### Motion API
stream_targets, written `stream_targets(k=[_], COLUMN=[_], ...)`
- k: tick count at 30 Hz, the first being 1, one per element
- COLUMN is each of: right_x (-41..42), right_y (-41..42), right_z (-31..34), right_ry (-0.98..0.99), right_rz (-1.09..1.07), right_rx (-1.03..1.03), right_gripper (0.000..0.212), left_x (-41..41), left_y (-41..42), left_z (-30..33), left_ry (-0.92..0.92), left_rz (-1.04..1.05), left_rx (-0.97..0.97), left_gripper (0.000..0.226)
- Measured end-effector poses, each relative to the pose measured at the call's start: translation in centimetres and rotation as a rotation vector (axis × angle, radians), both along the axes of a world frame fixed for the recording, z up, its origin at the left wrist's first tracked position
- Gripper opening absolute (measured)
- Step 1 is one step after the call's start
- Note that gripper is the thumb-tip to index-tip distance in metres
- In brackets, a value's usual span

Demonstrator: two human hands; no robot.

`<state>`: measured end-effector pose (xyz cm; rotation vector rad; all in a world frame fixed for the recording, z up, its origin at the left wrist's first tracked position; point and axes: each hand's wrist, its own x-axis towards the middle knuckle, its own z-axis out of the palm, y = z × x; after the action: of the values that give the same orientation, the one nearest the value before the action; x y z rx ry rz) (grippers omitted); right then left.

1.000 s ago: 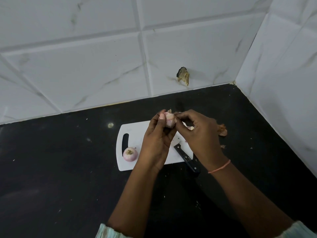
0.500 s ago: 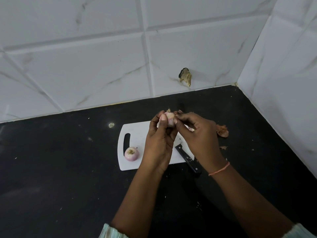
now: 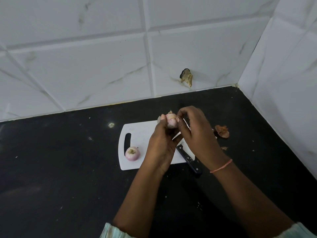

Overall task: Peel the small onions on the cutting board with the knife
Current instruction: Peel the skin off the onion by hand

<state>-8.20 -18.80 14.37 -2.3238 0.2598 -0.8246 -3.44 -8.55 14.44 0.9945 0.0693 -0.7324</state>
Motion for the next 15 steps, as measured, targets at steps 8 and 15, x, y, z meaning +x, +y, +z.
stream_targets(k=[8, 15], right_x=[-0.28, -0.36], right_y=[-0.55, -0.62], right_z=[-0.19, 0.33], right_ry=[0.017, -0.006], right_rz=[-0.042, -0.108], right_rx=[-0.021, 0.404], right_gripper=[0.024, 0.004], left_x=[0.66, 0.77], left_y=[0.55, 0.74], left_z=[-0.44, -0.08], left_ry=[-0.07, -0.036], left_rz=[0.032, 0.02], left_rx=[0.011, -0.036], left_gripper=[0.046, 0.021])
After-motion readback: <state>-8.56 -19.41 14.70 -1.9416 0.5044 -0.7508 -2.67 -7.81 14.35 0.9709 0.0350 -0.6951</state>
